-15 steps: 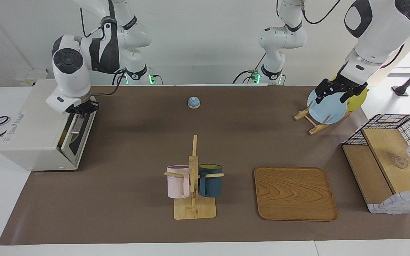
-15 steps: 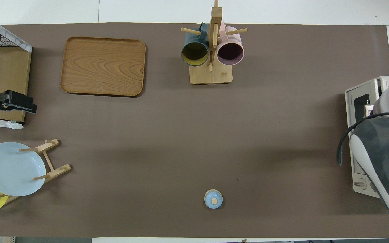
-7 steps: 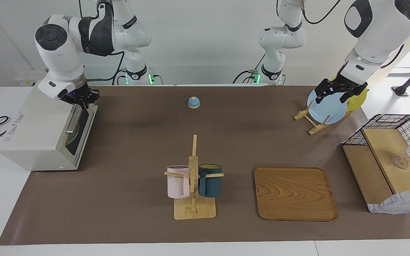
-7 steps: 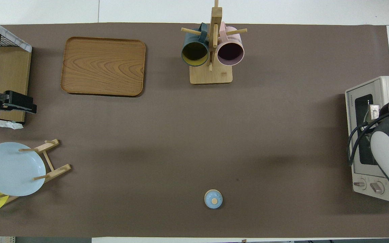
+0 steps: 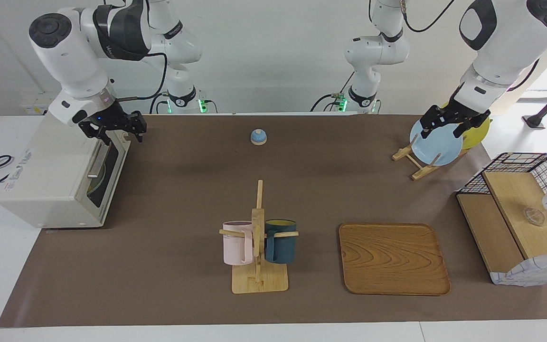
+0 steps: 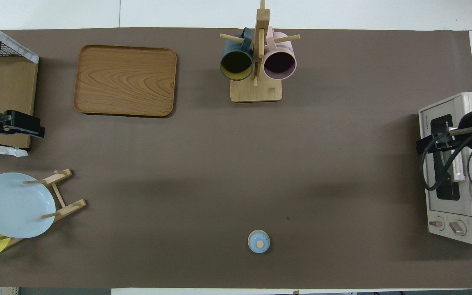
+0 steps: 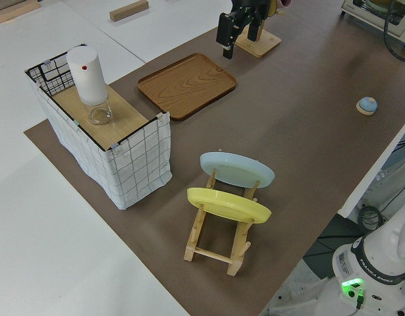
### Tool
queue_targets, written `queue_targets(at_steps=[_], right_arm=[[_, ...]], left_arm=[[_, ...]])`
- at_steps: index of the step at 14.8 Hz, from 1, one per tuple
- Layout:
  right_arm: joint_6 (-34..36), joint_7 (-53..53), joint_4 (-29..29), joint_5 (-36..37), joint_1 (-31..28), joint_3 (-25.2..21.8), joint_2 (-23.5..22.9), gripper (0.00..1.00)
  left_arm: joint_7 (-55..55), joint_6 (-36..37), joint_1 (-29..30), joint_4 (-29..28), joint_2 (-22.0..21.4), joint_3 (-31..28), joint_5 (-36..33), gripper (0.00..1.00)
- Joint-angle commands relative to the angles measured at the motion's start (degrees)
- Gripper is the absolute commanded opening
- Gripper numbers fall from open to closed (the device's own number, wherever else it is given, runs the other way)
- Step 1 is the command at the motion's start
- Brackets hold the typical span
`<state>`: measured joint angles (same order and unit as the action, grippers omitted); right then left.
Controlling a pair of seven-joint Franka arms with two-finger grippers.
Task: Put corn in oven
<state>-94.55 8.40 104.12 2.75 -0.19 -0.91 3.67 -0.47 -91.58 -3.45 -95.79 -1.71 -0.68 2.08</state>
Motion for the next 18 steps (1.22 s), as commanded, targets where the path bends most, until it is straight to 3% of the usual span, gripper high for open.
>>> queue_targets(at_steps=[1, 8, 18], right_arm=[[3.0, -0.9, -3.7, -1.6, -0.1, 0.5, -1.4, 1.0], [5.5, -3.7, -9.1, -1.9, 3.0, -1.5, -3.8, 1.0], [5.0, -5.1, -10.3, -2.0, 3.0, -1.7, -4.5, 1.0]], left_arm=[[0.3, 0.8, 0.5, 0.0, -0.8, 0.4, -1.3, 1.0], [0.3, 0.8, 0.5, 0.0, -0.8, 0.4, -1.3, 1.0], [0.3, 0.8, 0.5, 0.0, -0.7, 0.4, -1.3, 1.0]])
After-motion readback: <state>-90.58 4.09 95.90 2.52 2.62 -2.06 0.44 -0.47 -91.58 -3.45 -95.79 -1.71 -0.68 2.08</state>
